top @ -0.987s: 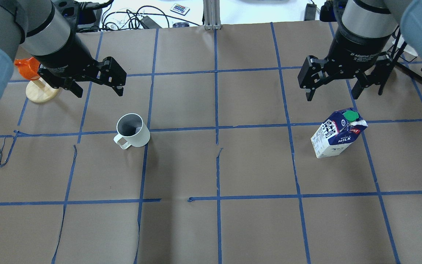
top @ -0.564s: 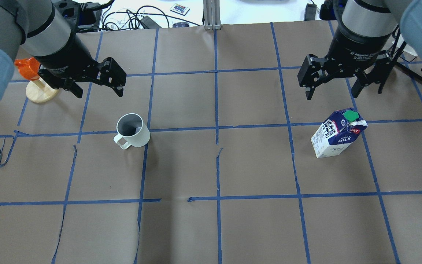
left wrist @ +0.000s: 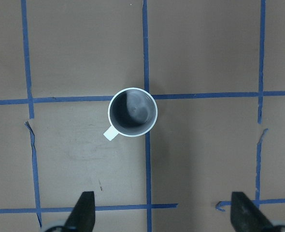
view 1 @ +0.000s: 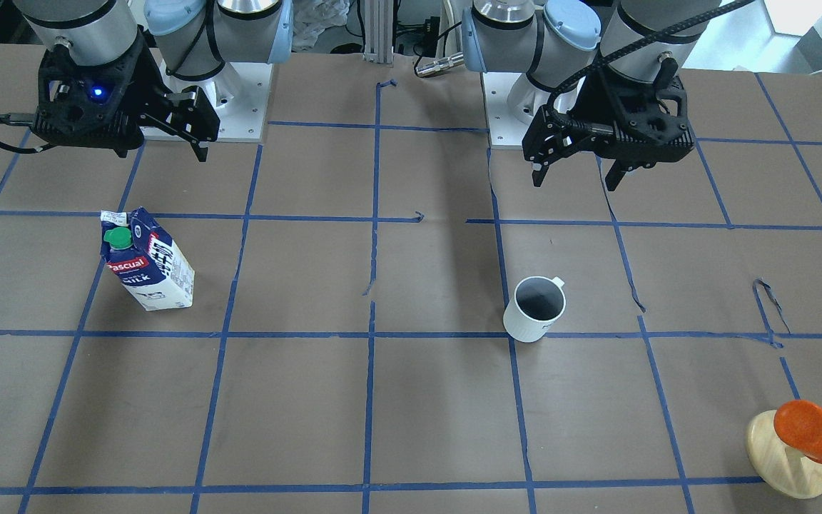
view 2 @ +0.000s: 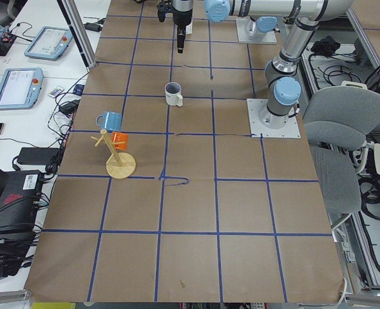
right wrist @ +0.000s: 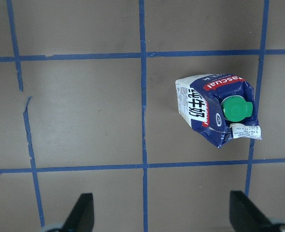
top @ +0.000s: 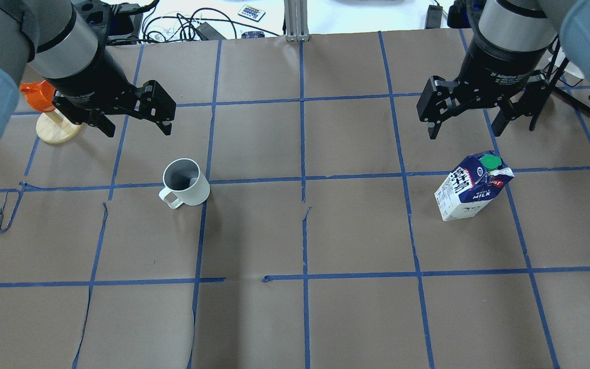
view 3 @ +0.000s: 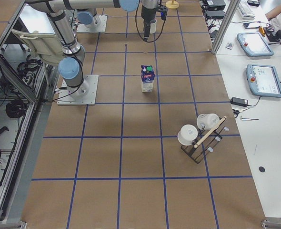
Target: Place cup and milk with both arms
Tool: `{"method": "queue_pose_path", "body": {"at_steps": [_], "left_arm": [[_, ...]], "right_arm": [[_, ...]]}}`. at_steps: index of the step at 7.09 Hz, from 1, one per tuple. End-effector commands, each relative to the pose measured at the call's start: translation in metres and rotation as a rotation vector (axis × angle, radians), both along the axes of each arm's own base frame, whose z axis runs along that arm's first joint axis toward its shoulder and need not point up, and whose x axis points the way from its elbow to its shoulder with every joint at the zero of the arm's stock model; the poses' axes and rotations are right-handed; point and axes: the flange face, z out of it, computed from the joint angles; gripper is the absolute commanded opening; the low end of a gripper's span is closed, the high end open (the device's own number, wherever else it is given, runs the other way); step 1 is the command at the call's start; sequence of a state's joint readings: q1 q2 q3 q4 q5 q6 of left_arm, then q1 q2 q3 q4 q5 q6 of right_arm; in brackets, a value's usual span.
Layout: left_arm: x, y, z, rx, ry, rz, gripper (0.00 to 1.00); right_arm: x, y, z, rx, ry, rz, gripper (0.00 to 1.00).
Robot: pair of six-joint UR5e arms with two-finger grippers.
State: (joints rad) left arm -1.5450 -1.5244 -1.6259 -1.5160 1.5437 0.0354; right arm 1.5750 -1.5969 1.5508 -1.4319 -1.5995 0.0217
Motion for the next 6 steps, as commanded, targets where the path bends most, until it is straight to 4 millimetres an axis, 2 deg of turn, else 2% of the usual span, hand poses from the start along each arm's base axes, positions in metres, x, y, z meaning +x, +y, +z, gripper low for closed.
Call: {"method": "queue_pose_path", "body": {"at_steps": [1,2,4,5,6], "left_arm": [[0.013,-0.033,-0.041,0.07,0.005,0.019,1.0],[0.02,-0.058,-0.072,0.083,0.001,-0.006,1.0],[0.058,-0.101,-0.149,0.136,-0.037,0.007,1.0],[0.063,-0.11,-0.183,0.196,-0.052,-0.02,1.0],[0.062,-0.108,-0.215,0.244,-0.036,-0.038,1.0]], "right_arm": [[-0.001,0.0,0.0,-0.001,0.0,-0.001,1.0],[0.0,-0.001,-0.001,0.001,0.0,0.001,1.0],[-0.001,-0.001,-0.002,0.004,0.0,-0.001,1.0],[0.0,-0.003,-0.006,0.011,-0.001,0.005,1.0],[-0.005,-0.005,-0.011,0.017,-0.013,0.094,1.0]]}}
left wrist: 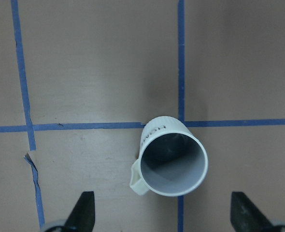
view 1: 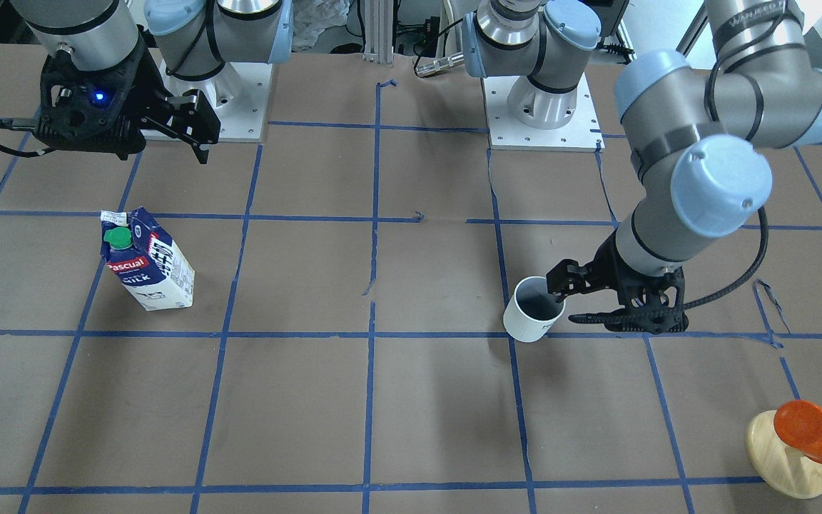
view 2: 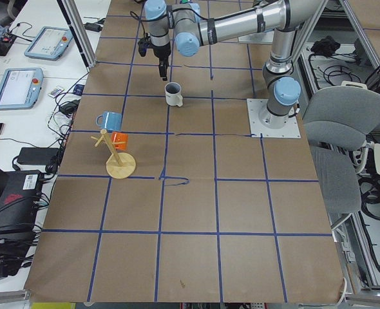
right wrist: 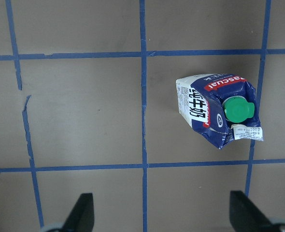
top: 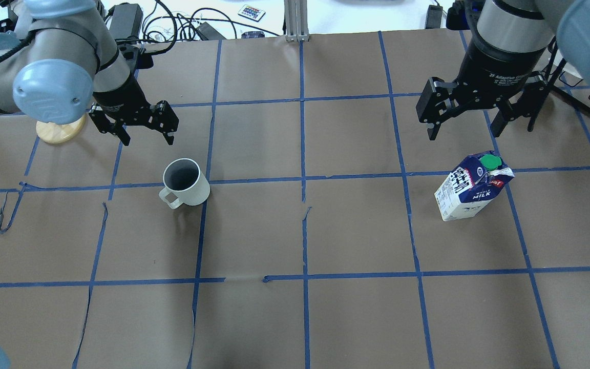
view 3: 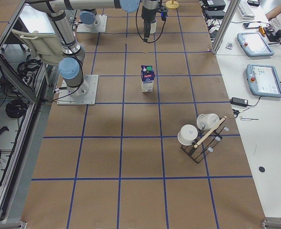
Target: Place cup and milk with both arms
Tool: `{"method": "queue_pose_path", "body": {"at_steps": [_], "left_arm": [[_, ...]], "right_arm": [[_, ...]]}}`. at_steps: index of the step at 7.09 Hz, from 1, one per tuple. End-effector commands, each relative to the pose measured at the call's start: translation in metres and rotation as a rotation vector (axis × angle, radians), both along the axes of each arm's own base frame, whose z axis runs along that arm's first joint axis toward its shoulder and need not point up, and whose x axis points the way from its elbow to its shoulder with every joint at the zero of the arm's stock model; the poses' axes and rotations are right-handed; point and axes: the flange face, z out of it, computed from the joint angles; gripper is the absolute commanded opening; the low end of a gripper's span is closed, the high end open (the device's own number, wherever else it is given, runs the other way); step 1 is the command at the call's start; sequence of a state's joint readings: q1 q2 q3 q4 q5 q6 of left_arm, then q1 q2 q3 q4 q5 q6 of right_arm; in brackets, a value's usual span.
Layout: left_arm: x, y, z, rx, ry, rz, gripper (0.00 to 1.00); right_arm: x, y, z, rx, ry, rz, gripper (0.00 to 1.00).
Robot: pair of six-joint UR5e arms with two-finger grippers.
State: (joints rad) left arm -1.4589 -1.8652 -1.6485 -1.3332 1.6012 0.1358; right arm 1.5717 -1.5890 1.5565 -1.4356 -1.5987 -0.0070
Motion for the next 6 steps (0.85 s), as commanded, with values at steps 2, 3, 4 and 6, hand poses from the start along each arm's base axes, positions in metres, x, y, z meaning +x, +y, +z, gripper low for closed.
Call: {"method": "queue_pose_path", "body": {"at_steps": [2,3,4,6], "left_arm": [[0.002,0.011,-0.079,0.024,0.009,-0.074,0.94],[0.002,0.013,-0.085,0.029,0.012,-0.1,0.61],[0.003,0.011,-0.083,0.025,0.007,-0.098,0.03],[0.002,0.013,-0.076,0.022,0.004,-0.098,0.0]], "right_arm": [[-0.029,-0.013,-0.006,-0.017,-0.021,0.172,1.0],[-0.055,-0.019,-0.009,-0.014,-0.031,0.145,1.0],[-0.086,-0.028,-0.031,0.026,-0.038,0.093,1.0],[-0.107,-0.033,-0.079,-0.005,-0.021,0.053,1.0]]}}
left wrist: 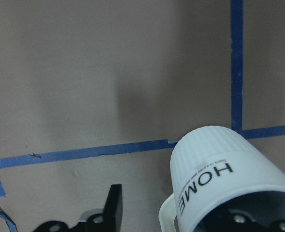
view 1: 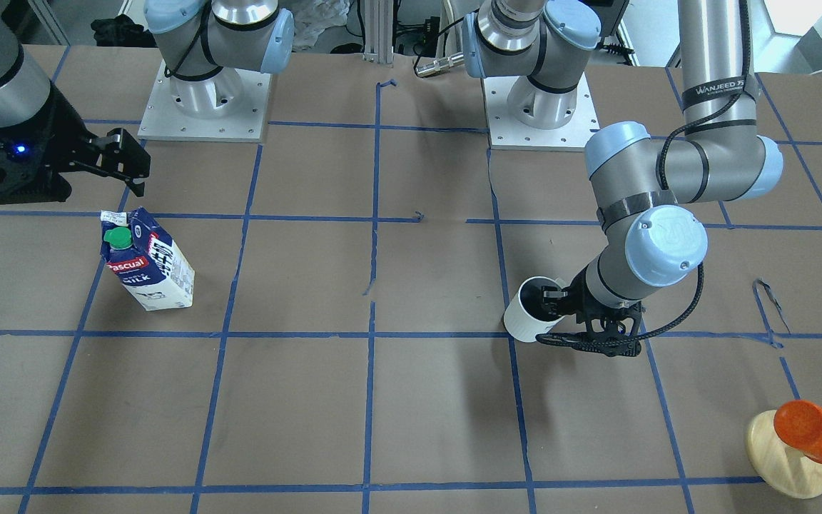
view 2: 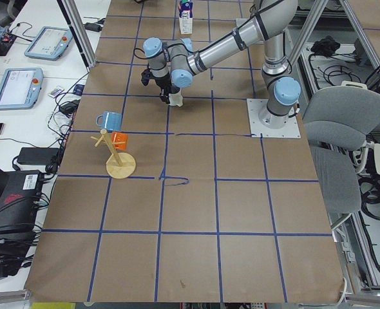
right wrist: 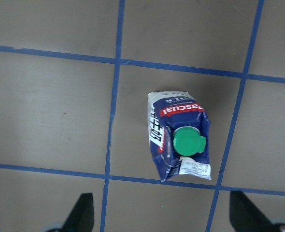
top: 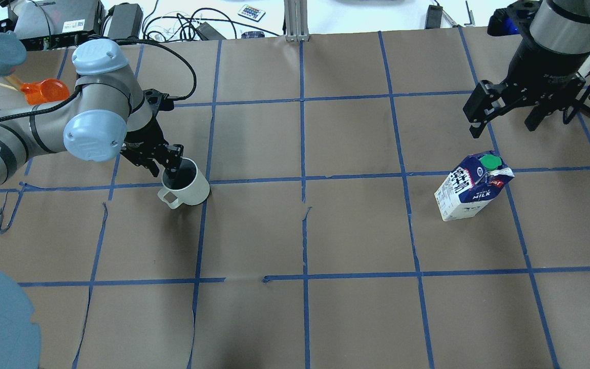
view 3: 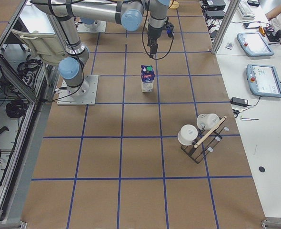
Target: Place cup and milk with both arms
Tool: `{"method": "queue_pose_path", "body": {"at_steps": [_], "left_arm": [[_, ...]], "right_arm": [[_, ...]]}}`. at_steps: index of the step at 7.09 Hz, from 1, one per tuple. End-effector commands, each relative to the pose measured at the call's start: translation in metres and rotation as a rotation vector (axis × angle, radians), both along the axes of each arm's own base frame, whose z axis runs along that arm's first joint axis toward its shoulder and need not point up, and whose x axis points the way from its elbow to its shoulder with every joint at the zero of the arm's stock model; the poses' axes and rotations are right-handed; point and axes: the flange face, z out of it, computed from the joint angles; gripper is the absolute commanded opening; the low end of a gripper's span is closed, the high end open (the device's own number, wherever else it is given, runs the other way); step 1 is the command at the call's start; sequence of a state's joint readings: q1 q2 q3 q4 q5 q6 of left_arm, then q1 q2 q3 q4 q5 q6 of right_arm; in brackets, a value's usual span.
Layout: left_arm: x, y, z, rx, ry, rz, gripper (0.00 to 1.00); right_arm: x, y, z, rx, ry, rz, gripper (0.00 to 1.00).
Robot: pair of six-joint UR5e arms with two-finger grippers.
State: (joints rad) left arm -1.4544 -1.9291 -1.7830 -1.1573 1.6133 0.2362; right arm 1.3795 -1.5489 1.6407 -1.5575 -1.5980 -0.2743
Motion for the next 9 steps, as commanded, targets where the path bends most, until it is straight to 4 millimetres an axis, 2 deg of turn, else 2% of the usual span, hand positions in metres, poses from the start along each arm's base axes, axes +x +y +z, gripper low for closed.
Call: {"method": "queue_pose_path", "body": {"at_steps": [1,3,4,5,6,7,8,9], "left_arm": [[-0.002,0.003,0.007,-0.007,-0.001,-0.003,0.0],[-0.004,0.001,0.022,-0.037,-0.007,-0.002,0.0],[-0.001,-0.017,0.042,-0.097,-0.009,0.046,0.0],[-0.003,-0.043,0.058,-0.142,-0.012,0.199,0.0],[-0.019,-0.056,0.058,-0.147,0.033,0.24,0.0],[-0.056,-0.063,0.048,-0.148,0.034,0.262,0.0],[-0.091,-0.081,0.048,-0.175,0.041,0.327,0.0],[-0.138,-0.1,0.044,-0.186,0.065,0.385,0.0]], "right_arm": [[-0.012,0.002,-0.053,-0.02,0.015,-0.024,1.0],[-0.013,0.001,-0.069,-0.011,0.015,-0.033,1.0],[-0.012,0.002,-0.081,0.015,0.01,-0.036,1.0],[-0.011,0.007,-0.092,0.037,0.005,-0.034,1.0],[-0.01,0.012,-0.103,0.057,0.002,-0.031,1.0],[-0.009,0.016,-0.111,0.074,-0.001,-0.031,1.0],[-0.012,0.017,-0.113,0.079,-0.001,-0.035,1.0],[-0.016,0.018,-0.114,0.08,-0.004,-0.038,1.0]]}}
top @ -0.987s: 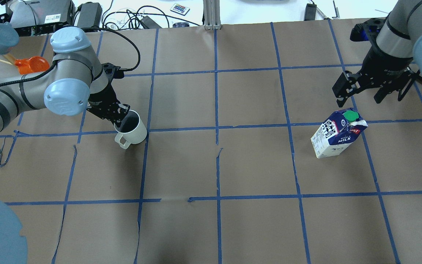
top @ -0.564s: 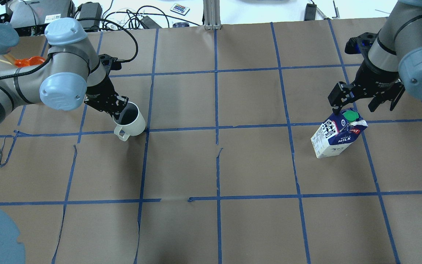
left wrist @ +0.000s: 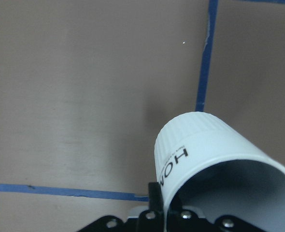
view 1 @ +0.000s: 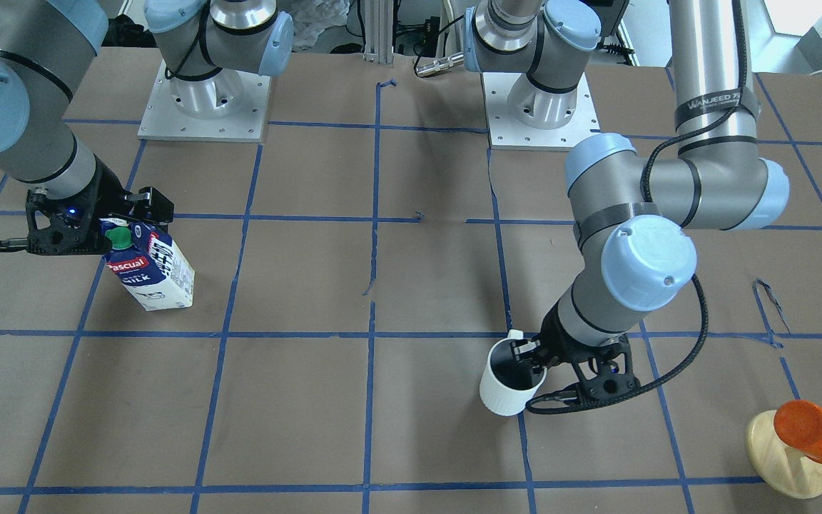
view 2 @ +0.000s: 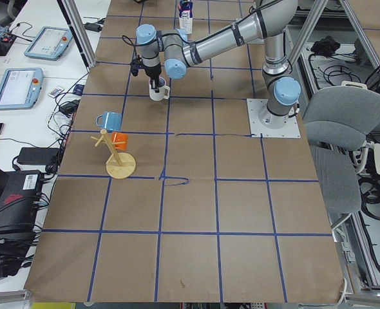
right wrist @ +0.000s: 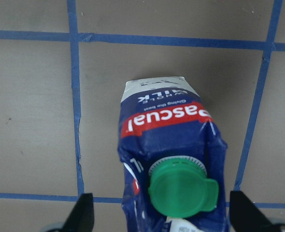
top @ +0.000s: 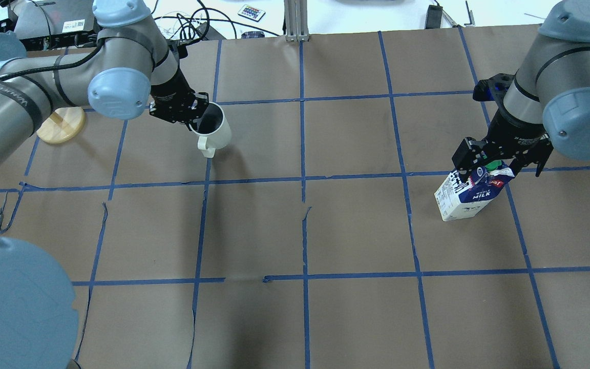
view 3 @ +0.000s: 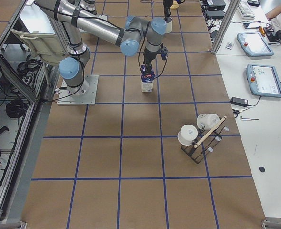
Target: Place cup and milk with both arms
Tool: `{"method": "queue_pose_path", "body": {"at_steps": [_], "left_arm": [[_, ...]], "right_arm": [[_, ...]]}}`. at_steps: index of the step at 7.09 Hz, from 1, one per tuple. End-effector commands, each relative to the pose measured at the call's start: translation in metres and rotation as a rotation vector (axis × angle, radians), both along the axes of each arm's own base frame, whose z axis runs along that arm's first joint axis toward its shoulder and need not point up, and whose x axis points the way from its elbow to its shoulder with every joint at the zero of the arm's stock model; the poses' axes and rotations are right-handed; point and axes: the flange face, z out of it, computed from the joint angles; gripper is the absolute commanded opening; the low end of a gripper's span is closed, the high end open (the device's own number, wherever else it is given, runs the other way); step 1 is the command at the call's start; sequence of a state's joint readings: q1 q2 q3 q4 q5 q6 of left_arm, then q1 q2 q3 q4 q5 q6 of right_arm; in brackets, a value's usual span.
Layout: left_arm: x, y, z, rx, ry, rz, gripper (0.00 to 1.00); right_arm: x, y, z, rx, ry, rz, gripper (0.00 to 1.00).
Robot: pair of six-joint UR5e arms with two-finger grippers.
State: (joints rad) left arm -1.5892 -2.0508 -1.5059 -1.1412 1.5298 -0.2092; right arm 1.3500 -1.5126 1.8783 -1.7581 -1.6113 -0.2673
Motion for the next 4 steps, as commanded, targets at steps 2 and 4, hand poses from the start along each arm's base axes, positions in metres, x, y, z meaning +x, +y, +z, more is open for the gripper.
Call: {"method": "queue_pose_path", "body": {"at_steps": [2,4], "left_arm": [[-0.127,-0.027,-0.023,-0.009,0.032,0.101,0.0],[-0.168,-0.015,-0.031,0.003,0.034,0.086,0.0]], "right_arm": [[-0.004,0.001,-0.006,0.004,0.006,-0.004,0.97],[-0.006,-0.001,-0.01,0.009,0.013,0.002,0.96]]}}
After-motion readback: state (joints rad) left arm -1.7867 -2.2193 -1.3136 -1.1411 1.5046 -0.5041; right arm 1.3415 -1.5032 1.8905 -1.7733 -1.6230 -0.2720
